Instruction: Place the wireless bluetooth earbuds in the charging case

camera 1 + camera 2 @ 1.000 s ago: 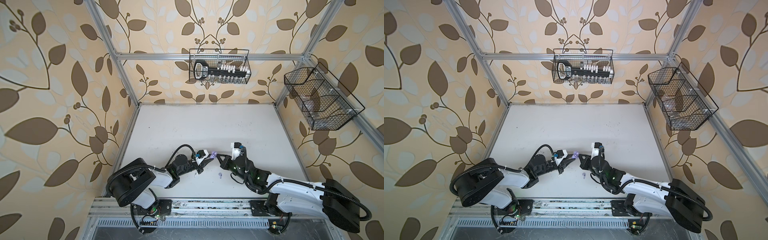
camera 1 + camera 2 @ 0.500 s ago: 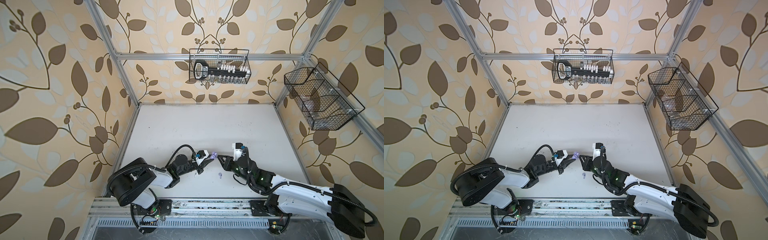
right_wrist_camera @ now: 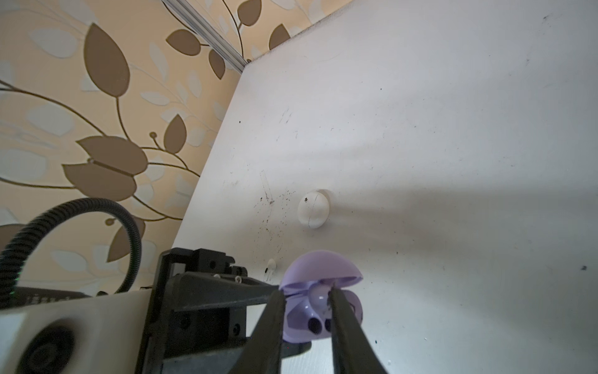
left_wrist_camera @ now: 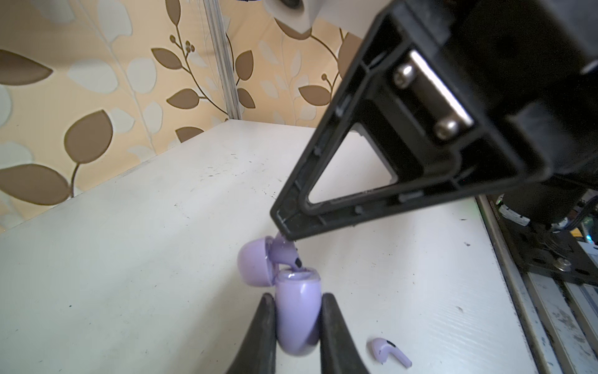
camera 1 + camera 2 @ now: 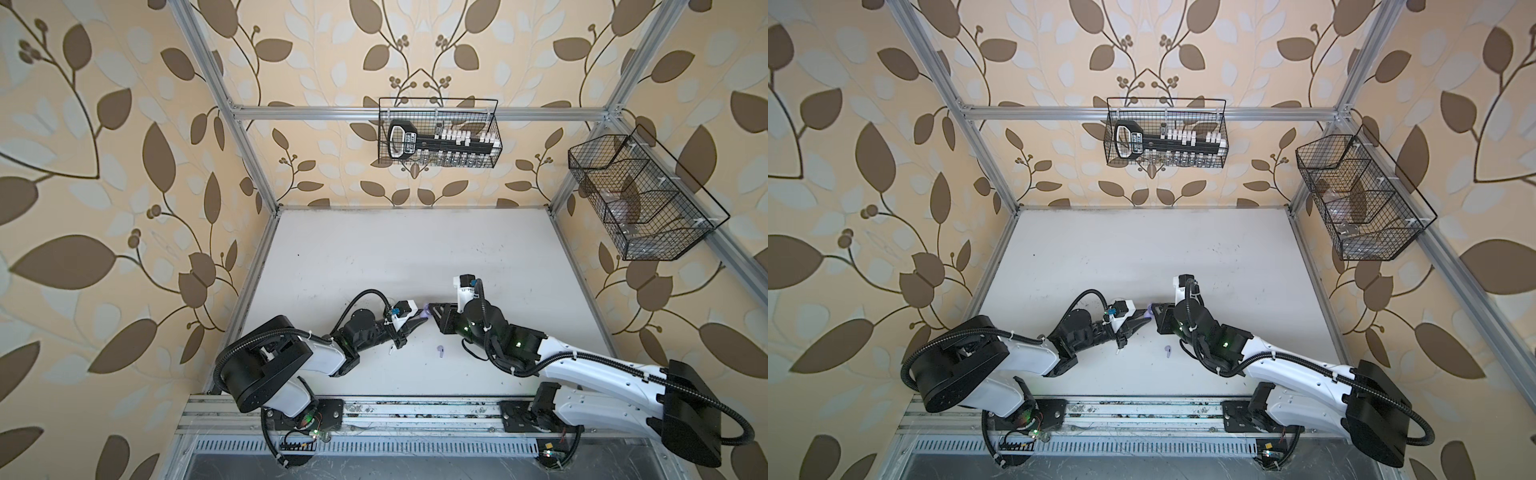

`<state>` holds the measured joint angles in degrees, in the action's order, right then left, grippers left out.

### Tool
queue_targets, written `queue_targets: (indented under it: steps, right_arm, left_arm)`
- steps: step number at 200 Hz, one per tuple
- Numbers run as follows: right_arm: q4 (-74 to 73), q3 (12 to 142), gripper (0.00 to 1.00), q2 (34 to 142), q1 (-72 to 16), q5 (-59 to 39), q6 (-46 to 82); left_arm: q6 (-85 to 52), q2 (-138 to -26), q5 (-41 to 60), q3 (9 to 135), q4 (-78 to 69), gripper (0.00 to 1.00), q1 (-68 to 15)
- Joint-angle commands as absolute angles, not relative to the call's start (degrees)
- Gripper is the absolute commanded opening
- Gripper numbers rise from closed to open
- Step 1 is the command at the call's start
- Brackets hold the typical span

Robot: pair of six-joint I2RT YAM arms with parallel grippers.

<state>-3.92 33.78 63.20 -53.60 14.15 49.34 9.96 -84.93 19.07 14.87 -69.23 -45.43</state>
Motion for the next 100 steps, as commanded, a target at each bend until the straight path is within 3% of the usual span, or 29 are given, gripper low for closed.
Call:
queue_targets:
  steps: [1,100]
  right_arm:
    - [1.12,36.18,0.26,65.23,-53.53,14.45,47.13]
    - [2.17,39.24,0.25,69.84,-52.49,11.44,44.10]
  left_arm:
    - [9.62,-85.08,20.17,15.91,-73.21,0.00,-45.88]
    - [9.71,-84.99,20.52,15.91,-73.21,0.00,-45.88]
